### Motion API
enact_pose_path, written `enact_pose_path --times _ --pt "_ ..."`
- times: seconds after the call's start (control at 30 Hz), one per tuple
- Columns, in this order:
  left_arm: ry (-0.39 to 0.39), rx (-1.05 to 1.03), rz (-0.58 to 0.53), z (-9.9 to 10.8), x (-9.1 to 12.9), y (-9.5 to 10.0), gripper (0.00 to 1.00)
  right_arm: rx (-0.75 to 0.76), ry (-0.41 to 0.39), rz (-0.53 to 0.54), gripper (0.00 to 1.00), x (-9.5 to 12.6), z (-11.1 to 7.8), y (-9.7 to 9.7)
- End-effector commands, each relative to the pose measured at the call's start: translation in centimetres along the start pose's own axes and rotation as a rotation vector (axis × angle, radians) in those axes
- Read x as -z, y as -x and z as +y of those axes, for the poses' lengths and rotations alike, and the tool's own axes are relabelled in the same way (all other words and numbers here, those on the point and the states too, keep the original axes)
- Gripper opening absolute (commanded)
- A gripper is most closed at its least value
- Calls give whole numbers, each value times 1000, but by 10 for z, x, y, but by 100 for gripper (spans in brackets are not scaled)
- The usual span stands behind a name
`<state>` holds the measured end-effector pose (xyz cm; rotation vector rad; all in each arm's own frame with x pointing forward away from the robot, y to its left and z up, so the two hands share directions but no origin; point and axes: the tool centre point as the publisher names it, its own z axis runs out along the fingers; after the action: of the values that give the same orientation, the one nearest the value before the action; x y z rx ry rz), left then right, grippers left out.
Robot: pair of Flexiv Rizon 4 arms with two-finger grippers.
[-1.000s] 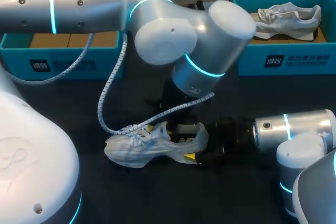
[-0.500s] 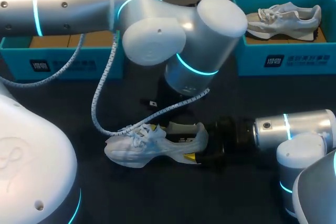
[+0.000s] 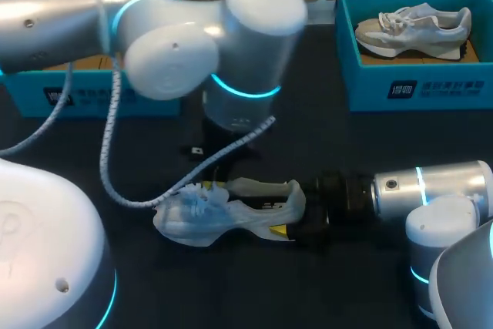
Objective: Take the shoe out of the shoebox, open the shoe tongue, remove and reinsert the insole, then place the shoe into the shoebox
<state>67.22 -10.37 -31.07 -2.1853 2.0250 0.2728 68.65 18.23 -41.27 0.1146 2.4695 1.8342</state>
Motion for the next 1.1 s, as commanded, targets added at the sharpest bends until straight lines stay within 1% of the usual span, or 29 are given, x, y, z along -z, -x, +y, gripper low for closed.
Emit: enact_pose_path --times 0.03,0.1,0.2,0.3,0.47,0.6,0.77,1.0,1.03,1.07,1.1 --pt "12 11 320 0 -8 31 0 -1 -5 1 0 0 2 0" --pt "25 13 342 -1 -13 34 0 -1 -5 1 0 0 2 0" --pt "18 21 367 0 -20 40 0 -1 -5 1 0 0 2 0" --pt "31 8 406 4 -28 46 0 -1 -5 1 0 0 2 0" --pt "38 10 428 5 -38 52 0 -1 -5 1 0 0 2 0" --pt "30 10 415 3 -46 53 0 -1 -5 1 0 0 2 0" --pt "30 6 368 -2 -59 53 0 -1 -5 1 0 0 2 0" --pt "82 -5 318 -9 -78 47 0 -1 -5 1 0 0 2 0" --pt "84 -7 308 -9 -80 46 5 -1 -5 1 0 0 2 0" --pt "83 -3 301 -9 -82 45 20 -1 -5 1 0 0 2 0" --pt "84 -4 295 -10 -82 45 31 -1 -5 1 0 0 2 0"
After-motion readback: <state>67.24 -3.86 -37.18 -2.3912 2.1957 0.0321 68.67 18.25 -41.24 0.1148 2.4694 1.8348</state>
